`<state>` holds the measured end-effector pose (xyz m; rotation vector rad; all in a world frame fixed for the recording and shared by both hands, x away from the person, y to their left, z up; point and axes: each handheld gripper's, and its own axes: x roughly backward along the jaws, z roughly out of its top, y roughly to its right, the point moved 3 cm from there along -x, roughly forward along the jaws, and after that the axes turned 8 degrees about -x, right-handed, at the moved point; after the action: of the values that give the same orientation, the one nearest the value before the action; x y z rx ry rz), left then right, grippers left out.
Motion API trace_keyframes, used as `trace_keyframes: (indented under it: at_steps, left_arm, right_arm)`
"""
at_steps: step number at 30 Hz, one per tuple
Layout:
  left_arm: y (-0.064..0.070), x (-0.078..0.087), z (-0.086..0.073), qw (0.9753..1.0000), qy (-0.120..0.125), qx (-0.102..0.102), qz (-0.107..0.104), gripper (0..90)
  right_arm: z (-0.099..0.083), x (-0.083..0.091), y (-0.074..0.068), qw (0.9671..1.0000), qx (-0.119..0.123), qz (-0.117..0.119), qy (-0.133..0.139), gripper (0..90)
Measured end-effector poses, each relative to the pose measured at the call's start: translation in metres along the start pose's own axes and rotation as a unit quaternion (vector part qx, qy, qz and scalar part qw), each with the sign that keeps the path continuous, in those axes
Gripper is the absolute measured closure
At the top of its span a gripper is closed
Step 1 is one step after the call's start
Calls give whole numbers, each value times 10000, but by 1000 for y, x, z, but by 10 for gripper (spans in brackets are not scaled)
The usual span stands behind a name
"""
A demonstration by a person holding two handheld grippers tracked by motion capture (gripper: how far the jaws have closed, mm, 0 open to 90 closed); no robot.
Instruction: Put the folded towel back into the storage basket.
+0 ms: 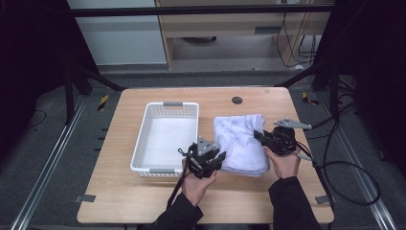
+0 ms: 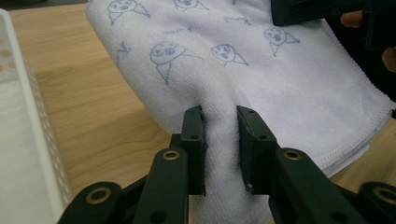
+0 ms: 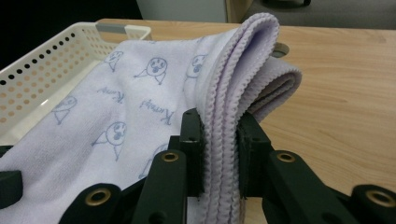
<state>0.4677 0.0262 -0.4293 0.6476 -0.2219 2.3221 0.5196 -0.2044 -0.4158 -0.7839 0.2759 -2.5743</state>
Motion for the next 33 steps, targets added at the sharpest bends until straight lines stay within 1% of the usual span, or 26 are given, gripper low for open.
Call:
trace_keyframes:
  at_steps: [2,3,4,6,7,8,9,12,15,18,19,20,22,24,25,29,30,31,33]
  left_arm:
    - [-3,4,3,10000,26,-11,18,728]
    - [-4,7,4,10000,35,-27,25,728]
    - [-6,9,5,10000,35,-46,33,728]
    - [-8,12,7,9999,57,-73,47,728]
    - [-9,13,8,9999,67,-72,50,728]
    - [-11,15,9,9999,64,-68,49,728]
    - [-12,16,9,9999,72,-73,49,728]
    - [-16,20,11,9999,98,-79,60,727]
    - [-23,27,14,9998,153,-81,68,727]
    - [-26,30,15,9998,176,-91,72,727]
    - [-27,31,15,9998,184,-92,81,727]
    - [-28,33,16,9997,193,-103,93,727]
    - [-31,36,17,9996,211,-125,110,728]
    - [-36,40,18,9995,249,-141,132,728]
    - [-36,40,18,9995,249,-141,132,727]
    - [-44,47,20,9994,292,-121,160,727]
    - [-45,48,20,9993,297,-119,170,727]
    - [-47,50,20,9993,294,-146,196,728]
    - [-51,54,20,9991,334,-139,233,727]
  right_arm:
    - [2,0,-3,10000,-27,29,22,756]
    - [5,0,-7,10000,-2,26,41,756]
    - [5,0,-7,10000,-2,26,41,756]
    - [9,0,-11,10000,22,39,70,756]
    - [12,-1,-14,9999,66,29,82,756]
    - [12,-1,-14,9999,66,29,82,756]
    - [15,-1,-18,9999,83,32,97,757]
    - [18,-2,-22,9999,108,30,119,756]
    - [22,-4,-29,9998,123,64,150,756]
    - [25,-4,-32,9997,123,101,185,756]
    - [28,-5,-35,9996,166,108,197,756]
    - [28,-5,-35,9996,166,108,197,756]
    - [30,-6,-40,9995,200,99,207,756]
    - [34,-8,-45,9994,214,124,227,756]
    - [36,-8,-47,9994,223,140,241,756]
    - [39,-12,-52,9993,204,183,263,756]
    - [40,-13,-53,9992,230,186,260,756]
    - [41,-14,-56,9992,224,204,272,756]
    - [43,-16,-60,9991,248,218,283,756]
